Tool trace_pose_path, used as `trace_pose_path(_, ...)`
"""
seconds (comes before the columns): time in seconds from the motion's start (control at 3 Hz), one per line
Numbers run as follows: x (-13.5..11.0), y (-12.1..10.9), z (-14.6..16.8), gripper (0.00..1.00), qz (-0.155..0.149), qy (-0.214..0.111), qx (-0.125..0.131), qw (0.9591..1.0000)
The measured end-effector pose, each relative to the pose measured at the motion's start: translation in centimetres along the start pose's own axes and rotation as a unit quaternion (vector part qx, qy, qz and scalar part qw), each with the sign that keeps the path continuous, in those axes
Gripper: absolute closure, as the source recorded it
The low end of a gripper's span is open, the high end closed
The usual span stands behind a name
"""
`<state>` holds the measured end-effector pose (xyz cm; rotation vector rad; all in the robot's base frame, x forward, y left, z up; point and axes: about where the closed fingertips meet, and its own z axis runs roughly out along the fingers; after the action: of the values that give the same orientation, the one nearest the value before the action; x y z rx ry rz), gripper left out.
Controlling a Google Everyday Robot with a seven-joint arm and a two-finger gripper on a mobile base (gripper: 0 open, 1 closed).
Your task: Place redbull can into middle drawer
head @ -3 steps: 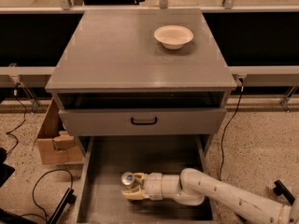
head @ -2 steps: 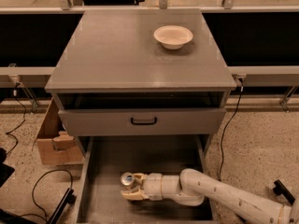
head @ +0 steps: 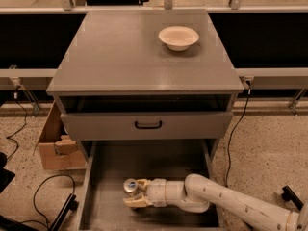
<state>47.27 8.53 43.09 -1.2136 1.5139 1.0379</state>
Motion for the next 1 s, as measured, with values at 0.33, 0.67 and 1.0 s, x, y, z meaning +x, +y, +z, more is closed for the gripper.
trace_pose_path(0.33, -0.05, 0.10, 0.15, 0.13, 0.000, -0.001, -0.002, 1.0000)
trace_pose_path(0.67, -0.09, 0.19, 0.28, 0.00, 0.000, -0.001, -0.003, 1.0000)
trace_pose_path(1.0, -0.09, 0.19, 0.28, 0.00, 0.000, -0.001, -0.003, 1.0000)
